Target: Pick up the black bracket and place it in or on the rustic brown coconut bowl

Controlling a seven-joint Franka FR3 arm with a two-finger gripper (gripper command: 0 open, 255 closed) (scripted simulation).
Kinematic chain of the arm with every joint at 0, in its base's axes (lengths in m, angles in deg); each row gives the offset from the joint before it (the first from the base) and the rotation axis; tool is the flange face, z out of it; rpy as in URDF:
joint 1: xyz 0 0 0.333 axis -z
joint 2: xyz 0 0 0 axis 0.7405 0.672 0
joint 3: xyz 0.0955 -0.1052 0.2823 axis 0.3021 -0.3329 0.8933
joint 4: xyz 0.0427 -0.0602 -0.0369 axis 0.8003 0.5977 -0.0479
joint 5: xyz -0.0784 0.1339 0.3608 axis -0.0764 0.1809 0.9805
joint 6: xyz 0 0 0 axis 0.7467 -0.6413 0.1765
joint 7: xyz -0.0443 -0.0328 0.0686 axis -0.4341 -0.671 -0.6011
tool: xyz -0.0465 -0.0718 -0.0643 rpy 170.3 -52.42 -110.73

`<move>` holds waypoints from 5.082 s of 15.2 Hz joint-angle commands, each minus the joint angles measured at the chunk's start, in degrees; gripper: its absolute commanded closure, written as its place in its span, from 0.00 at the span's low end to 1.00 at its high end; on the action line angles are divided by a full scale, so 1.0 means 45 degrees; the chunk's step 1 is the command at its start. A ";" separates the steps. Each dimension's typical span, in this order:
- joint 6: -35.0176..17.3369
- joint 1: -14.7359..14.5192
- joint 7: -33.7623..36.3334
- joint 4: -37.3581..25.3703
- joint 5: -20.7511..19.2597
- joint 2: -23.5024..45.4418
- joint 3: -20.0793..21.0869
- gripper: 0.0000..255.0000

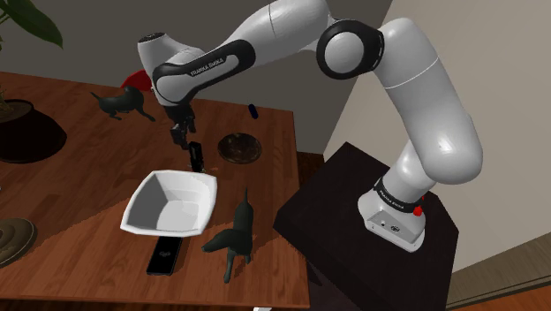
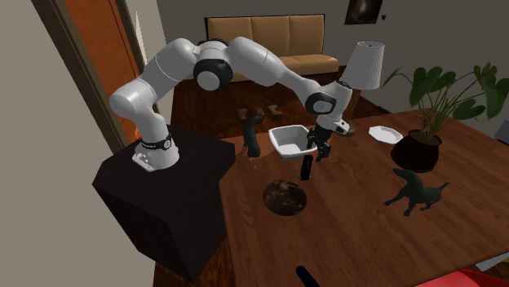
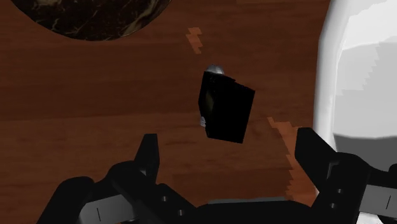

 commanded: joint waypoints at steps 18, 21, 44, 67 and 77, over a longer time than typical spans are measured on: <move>-0.0525 0.0005 0.0017 0.0214 -0.0083 0.0344 -0.0064 1.00; -0.0533 0.0008 0.0017 0.0230 -0.0083 0.0334 -0.0064 1.00; 0.1883 0.0160 -0.0188 -0.0128 0.0323 -0.1745 0.0278 1.00; -0.2480 0.3400 0.1545 0.8930 0.2128 -0.6649 -0.0684 0.00; -0.7264 0.3173 0.7137 1.2073 0.4165 -0.5461 -0.1635 0.00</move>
